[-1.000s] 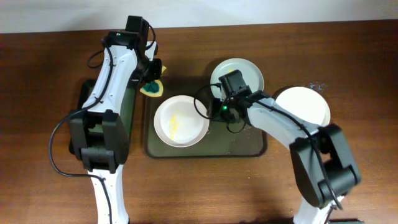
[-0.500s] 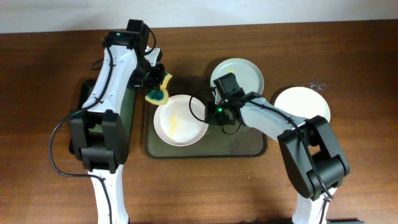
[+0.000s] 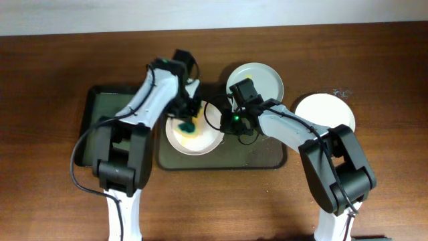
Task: Clean dirty plates on tray and stack at the side
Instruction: 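Scrub the held plate with the sponge in left gripper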
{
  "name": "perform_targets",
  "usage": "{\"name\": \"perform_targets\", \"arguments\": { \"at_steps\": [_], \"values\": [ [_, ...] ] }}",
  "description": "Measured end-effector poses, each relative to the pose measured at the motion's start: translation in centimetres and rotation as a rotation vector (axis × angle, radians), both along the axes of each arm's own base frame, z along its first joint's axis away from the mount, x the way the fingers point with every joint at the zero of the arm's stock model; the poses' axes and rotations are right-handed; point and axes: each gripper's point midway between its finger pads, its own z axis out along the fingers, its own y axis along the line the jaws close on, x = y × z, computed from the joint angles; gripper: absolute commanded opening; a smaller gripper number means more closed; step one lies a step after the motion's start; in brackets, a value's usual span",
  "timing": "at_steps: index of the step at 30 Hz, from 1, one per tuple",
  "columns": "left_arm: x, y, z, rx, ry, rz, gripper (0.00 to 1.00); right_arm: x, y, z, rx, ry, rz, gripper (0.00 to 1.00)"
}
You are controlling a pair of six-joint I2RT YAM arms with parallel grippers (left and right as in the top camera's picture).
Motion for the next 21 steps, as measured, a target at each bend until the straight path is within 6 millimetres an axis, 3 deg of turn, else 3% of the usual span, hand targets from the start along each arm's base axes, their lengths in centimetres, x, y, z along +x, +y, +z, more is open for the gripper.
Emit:
{"name": "perform_targets", "arguments": {
  "at_steps": [2, 7, 12, 14, 18, 21],
  "values": [
    [-0.1, 0.0, -1.9, 0.012, -0.017, 0.045, 0.0, 0.0, 0.0, 0.0, -0.001, 0.002, 0.001, 0.04],
    [-1.2, 1.0, -2.1, 0.048, -0.017, 0.088, 0.0, -0.1, 0.0, -0.1, -0.004, 0.001, 0.003, 0.04],
    [-6.1, 0.8, -1.8, -0.062, 0.151, -0.219, 0.0, -0.5, 0.2, -0.1, -0.008, 0.003, 0.031, 0.04],
    [-6.6, 0.4, -1.8, -0.109, 0.152, -0.322, 0.0, -0.5, 0.2, -0.1, -0.009, 0.001, 0.036, 0.04],
    [-5.1, -0.2, -1.9, -0.142, 0.076, -0.395, 0.0, -0.3, 0.0, -0.2, -0.022, -0.009, 0.03, 0.04],
    [0.7, 0.0, -2.0, -0.03, -0.135, -0.227, 0.0, 0.3, -0.5, -0.1, -0.029, -0.017, -0.002, 0.04]
  ]
}}
